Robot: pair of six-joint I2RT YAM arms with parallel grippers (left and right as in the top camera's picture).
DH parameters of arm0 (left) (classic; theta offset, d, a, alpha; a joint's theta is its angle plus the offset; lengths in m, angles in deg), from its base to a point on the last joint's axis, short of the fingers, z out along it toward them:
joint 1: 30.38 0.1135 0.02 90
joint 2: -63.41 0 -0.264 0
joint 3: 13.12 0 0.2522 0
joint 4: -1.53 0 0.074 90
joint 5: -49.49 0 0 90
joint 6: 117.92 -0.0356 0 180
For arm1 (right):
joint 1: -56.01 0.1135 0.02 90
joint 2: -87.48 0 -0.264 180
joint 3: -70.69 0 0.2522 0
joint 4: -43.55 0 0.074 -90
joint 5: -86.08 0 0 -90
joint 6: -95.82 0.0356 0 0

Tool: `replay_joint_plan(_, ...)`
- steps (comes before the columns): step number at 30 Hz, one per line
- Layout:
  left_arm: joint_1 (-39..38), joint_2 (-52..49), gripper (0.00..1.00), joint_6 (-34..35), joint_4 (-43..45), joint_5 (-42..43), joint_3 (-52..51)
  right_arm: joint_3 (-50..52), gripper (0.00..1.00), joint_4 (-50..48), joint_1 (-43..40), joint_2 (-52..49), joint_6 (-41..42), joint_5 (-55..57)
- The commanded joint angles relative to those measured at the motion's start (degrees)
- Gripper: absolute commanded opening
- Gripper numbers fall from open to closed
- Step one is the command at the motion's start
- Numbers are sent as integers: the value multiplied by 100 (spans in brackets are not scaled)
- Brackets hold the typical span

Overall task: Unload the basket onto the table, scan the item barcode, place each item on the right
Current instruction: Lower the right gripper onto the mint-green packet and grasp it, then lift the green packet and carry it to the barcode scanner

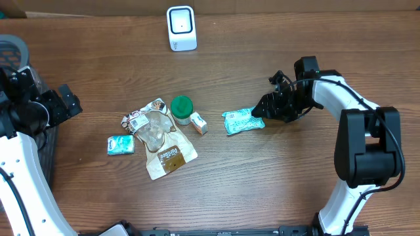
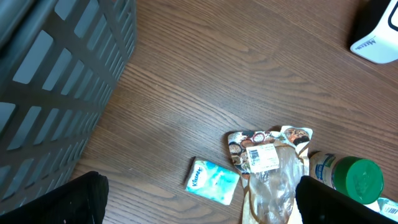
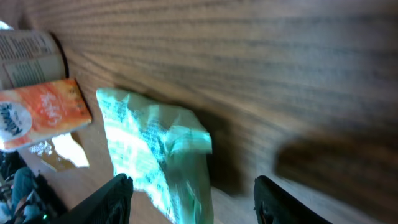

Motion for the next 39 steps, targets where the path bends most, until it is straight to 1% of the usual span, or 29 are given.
replay_joint_plan(1,31,-7,100,-146,0,63,79,216,61,-323,72,-96,234,-181)
replay_joint_plan(4,31,-7,100,-146,0,63,79,223,59,-474,72,-345,391,-210)
replay_joint_plan(7,31,-7,100,-146,0,63,79,223,53,-522,81,-579,389,-319)
replay_joint_plan(8,31,-7,100,-146,0,63,79,223,49,-527,81,-612,389,-358)
replay_joint_plan(9,31,-9,100,-146,0,63,79,221,41,-538,63,-625,389,-409)
replay_joint_plan(10,31,-7,100,-146,0,63,79,223,39,-538,52,-625,387,-415)
replay_joint_plan(14,31,-7,100,-146,0,63,79,214,8,-560,48,-625,385,-566)
replay_joint_plan(15,31,-9,100,-146,0,63,79,210,5,-564,42,-625,387,-619)
replay_joint_plan(18,31,-7,99,-146,0,63,79,70,4,-457,4,-612,387,-916)
replay_joint_plan(22,31,-7,100,-146,0,63,79,-378,4,155,-4,-376,363,-949)
replay_joint_plan(24,31,-7,100,-146,2,63,79,-745,4,605,-2,20,361,-949)
replay_joint_plan(27,31,-7,100,-146,0,63,79,-1001,4,874,39,728,365,-949)
replay_joint_plan(31,31,-7,99,-146,2,63,79,-1019,4,1154,50,1823,367,-927)
replay_joint_plan(35,31,-9,100,-146,0,63,79,-1019,4,1532,160,2492,365,-807)
replay_joint_plan(39,31,-7,100,-146,0,63,79,-1019,4,1574,407,2833,369,-586)
